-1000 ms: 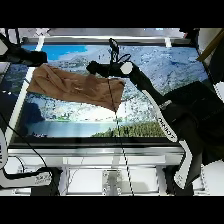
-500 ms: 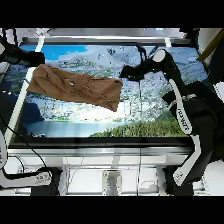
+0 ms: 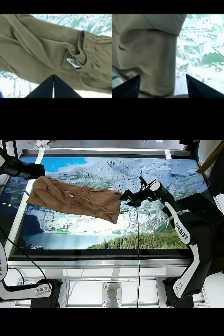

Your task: Fold the clothes and pants, and hang the long-sleeved shirts on hangers.

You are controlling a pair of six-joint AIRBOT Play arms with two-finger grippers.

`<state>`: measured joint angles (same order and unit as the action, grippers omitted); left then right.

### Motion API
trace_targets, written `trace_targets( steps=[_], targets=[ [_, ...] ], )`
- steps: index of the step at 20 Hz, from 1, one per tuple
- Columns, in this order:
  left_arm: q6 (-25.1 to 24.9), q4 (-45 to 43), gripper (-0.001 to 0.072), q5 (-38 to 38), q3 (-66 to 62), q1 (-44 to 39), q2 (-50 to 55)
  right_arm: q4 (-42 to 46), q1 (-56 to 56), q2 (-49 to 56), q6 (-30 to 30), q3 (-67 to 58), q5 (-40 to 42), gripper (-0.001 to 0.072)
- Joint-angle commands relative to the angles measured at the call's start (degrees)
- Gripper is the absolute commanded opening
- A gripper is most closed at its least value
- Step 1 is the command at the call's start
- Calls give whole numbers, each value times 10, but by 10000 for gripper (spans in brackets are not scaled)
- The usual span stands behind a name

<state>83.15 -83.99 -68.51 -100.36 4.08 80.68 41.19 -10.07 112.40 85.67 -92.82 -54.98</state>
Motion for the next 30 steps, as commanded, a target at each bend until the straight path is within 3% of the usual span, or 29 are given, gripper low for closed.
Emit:
trace_targets(
  steps=[1,7,8,9,10,11,12,15,18,21,25,27,30],
  targets=[
    [0,0,9,0,0,1,0,-56,-22,28,-33,9,28,631],
    [0,0,9,-3,0,0,0,-87,-72,44,-46,7,36,619],
    [0,0,9,-3,0,1,0,-96,-78,44,-58,7,35,579],
    [0,0,9,-3,0,1,0,-105,-81,43,-65,7,35,480],
    [0,0,9,-3,0,1,0,-116,-82,43,-72,7,36,340],
    [0,0,9,-4,0,1,0,-126,-82,43,-72,7,35,142],
    [0,-1,9,-8,0,1,0,-128,-79,39,-74,7,28,30],
    [0,-51,9,-26,0,1,-7,-103,-61,7,-101,7,-56,20],
    [0,-62,9,-40,0,0,-31,12,-30,-61,-100,8,-178,20],
    [0,-60,9,-74,0,-11,-61,100,10,-143,-81,8,-261,20],
    [7,7,9,-125,2,-42,-88,123,75,-237,-81,8,-372,20],
    [-2,79,9,-99,34,-83,-81,121,96,-264,-82,7,-397,20],
    [-17,99,9,-22,128,-179,-33,115,97,-286,-87,7,-394,20]
  ],
)
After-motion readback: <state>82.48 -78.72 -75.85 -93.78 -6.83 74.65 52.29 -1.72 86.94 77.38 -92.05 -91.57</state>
